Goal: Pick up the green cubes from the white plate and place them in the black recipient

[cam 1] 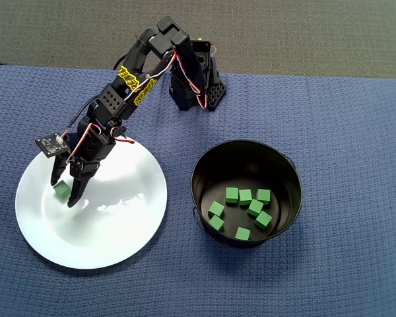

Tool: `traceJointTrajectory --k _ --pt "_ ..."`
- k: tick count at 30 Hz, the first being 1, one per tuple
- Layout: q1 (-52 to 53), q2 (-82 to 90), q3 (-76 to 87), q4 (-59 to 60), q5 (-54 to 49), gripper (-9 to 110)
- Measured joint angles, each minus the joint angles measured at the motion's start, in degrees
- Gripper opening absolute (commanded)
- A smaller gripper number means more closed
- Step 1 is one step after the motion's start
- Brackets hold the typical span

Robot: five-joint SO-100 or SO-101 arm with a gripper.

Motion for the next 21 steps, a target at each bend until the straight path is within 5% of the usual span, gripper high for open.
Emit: traceJointTrajectory --k 21 --pt "1.49 -2.99 -1.23 0.00 -1.41 16"
